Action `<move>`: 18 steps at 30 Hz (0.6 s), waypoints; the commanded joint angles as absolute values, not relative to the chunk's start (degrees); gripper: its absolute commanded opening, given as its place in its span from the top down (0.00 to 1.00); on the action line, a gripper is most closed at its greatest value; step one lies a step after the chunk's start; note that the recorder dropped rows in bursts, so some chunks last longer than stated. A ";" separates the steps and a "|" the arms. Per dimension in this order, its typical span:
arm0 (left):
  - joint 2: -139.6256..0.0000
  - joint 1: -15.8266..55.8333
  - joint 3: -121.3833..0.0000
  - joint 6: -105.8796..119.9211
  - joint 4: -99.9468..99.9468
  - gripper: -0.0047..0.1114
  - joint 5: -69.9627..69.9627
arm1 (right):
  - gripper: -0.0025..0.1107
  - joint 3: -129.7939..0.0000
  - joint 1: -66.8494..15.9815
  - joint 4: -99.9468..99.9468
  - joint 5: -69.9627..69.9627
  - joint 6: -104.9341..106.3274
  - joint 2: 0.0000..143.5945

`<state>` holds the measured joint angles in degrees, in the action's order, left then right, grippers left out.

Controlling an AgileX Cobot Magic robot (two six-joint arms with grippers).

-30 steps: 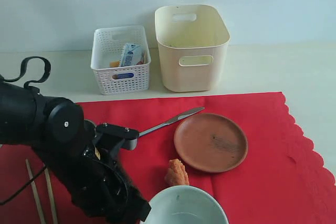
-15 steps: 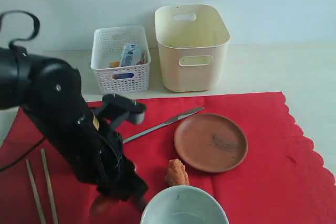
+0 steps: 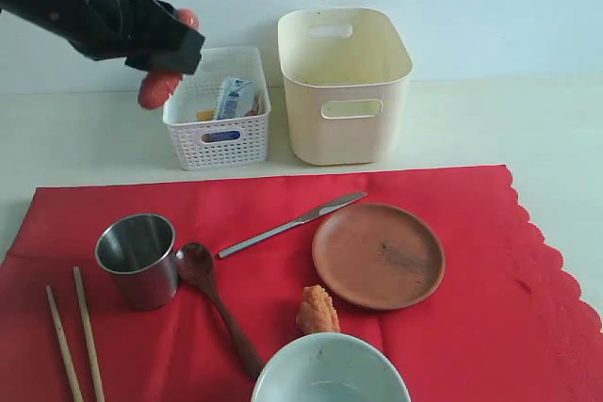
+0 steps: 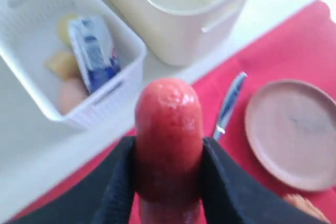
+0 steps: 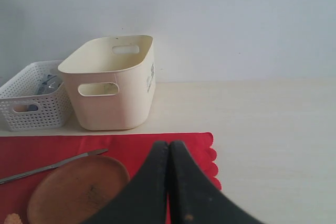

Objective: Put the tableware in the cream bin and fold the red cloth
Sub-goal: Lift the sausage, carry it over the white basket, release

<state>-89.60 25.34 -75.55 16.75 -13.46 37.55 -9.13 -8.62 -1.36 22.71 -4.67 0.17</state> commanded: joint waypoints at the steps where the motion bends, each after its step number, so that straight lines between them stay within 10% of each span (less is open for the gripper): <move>1: -97.57 21.29 -80.22 23.47 -17.31 0.96 28.25 | 0.98 -8.92 -8.62 -1.49 22.24 -4.69 0.00; 18: -130.39 17.54 -105.56 25.43 -20.32 0.96 19.68 | 0.98 -8.92 -8.62 -1.49 22.24 -4.69 0.00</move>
